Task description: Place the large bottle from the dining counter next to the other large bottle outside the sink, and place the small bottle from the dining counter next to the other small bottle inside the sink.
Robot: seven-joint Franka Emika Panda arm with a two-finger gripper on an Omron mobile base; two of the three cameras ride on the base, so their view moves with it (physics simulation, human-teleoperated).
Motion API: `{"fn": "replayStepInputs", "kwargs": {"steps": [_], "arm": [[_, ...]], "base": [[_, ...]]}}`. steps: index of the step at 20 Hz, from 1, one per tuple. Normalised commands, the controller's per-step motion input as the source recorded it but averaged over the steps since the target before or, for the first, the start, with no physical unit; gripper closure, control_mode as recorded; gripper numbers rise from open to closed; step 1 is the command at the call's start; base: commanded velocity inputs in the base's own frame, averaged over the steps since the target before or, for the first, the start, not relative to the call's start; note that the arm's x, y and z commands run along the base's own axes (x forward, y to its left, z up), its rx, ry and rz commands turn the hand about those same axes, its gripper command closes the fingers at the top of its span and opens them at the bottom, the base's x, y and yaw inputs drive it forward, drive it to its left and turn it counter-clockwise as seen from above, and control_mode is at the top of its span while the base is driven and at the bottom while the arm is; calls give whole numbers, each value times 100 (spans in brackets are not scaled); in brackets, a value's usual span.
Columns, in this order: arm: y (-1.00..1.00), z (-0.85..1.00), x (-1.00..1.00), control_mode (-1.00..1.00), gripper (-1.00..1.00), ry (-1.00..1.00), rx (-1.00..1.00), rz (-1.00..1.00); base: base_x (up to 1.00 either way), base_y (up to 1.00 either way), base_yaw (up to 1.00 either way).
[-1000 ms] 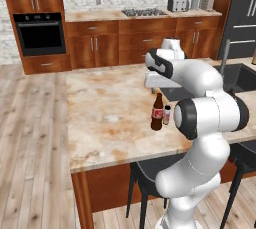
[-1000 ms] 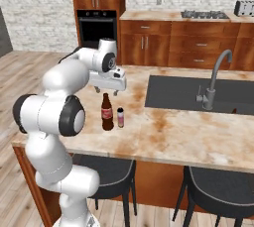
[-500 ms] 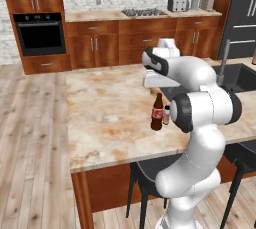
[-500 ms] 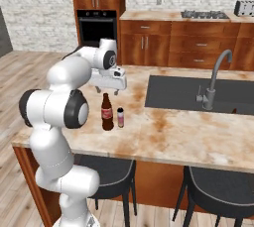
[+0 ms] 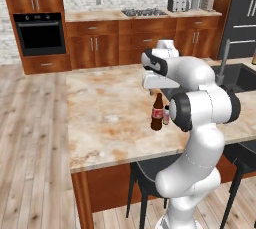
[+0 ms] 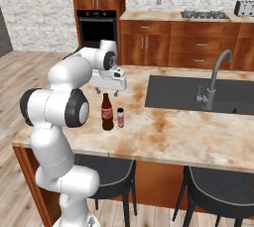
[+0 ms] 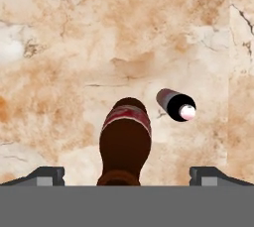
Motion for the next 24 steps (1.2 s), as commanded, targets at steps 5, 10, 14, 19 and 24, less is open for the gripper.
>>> {"fn": "replayStepInputs", "kwargs": {"steps": [5,10,14,19,24], "arm": [[13,-7,0,-100,-100,1,0,0],[2,-6,0,-100,-100,0,0,0],[-6,0,0,-100,-100,0,0,0],[-5,0,0,-100,-100,0,0,0],[0,-2,0,-100,-100,0,0,0]], "base": [[0,0,0],[0,0,0],[0,0,0],[0,0,0],[0,0,0]]}}
